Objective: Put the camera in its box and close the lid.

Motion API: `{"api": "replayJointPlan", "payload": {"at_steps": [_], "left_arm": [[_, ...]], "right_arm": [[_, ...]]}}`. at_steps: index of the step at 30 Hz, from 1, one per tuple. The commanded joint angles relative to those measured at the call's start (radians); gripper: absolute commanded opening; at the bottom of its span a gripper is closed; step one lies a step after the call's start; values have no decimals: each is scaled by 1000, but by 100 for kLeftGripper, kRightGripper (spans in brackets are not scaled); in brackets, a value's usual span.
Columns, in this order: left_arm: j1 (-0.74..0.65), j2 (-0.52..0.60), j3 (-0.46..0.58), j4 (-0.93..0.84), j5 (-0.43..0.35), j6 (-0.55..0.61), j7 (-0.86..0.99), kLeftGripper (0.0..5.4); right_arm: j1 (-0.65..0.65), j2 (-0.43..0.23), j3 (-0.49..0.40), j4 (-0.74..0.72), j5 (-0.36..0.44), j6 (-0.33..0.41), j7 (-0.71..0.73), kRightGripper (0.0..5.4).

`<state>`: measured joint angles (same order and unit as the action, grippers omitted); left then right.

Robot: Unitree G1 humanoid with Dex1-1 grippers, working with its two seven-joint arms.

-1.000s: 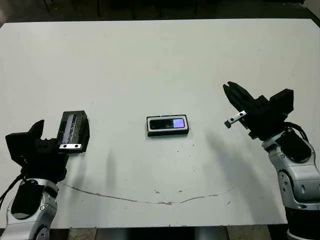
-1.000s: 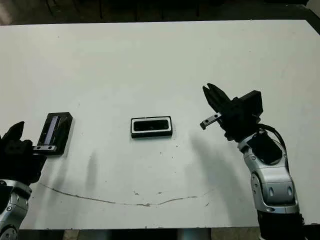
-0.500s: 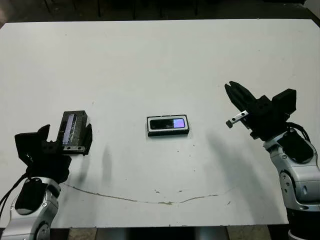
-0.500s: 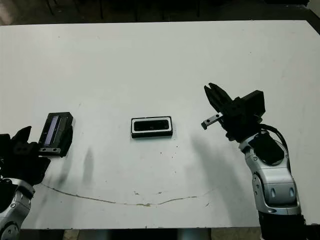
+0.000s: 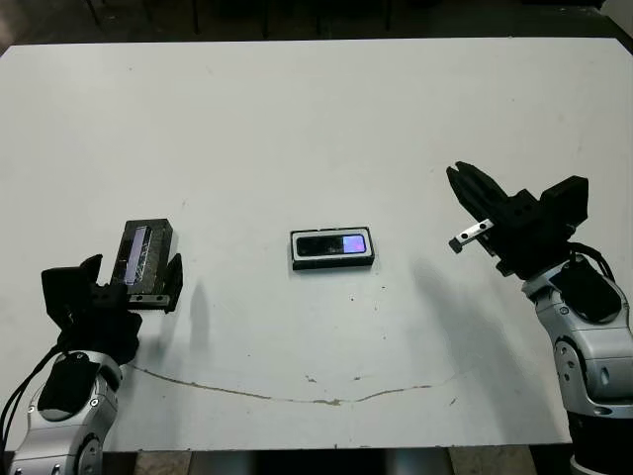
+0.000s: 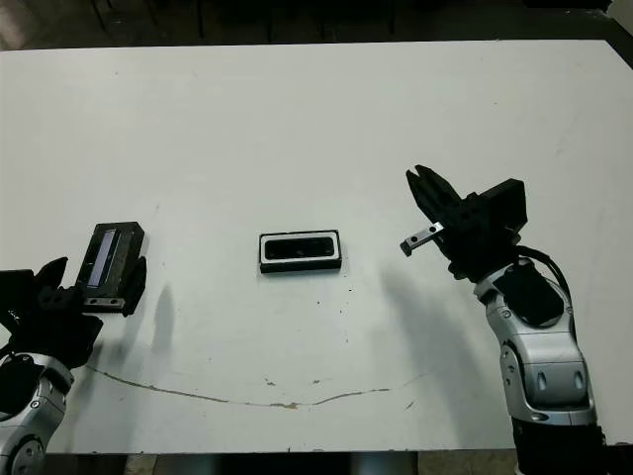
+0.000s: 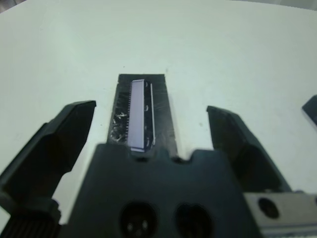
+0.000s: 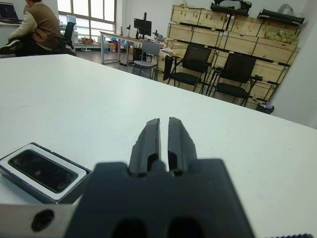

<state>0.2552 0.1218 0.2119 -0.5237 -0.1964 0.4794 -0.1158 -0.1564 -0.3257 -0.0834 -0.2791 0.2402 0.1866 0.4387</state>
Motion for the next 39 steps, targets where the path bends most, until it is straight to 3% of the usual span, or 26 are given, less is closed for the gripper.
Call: {"api": "replayJointPlan", "payload": {"at_steps": [1,4,10,15,20,39], "left_arm": [[7,16,-7,24,19,0,6,538],[4,6,-13,25,24,6,17,538],[-3,14,-16,44,7,15,2,538],[-12,15,-29,65,13,16,-1,538],[-22,10,-30,90,17,18,7,538],[-48,7,-11,190,46,-1,45,538]], "right_arm": [[20,-10,7,-8,-9,33,-12,0],[20,2,6,11,4,12,-4,0],[25,-4,14,-14,-8,37,-23,0],[18,-2,14,19,4,-3,-3,0],[22,-16,14,-10,-5,32,-15,0],[23,-13,1,13,24,11,13,0]]}}
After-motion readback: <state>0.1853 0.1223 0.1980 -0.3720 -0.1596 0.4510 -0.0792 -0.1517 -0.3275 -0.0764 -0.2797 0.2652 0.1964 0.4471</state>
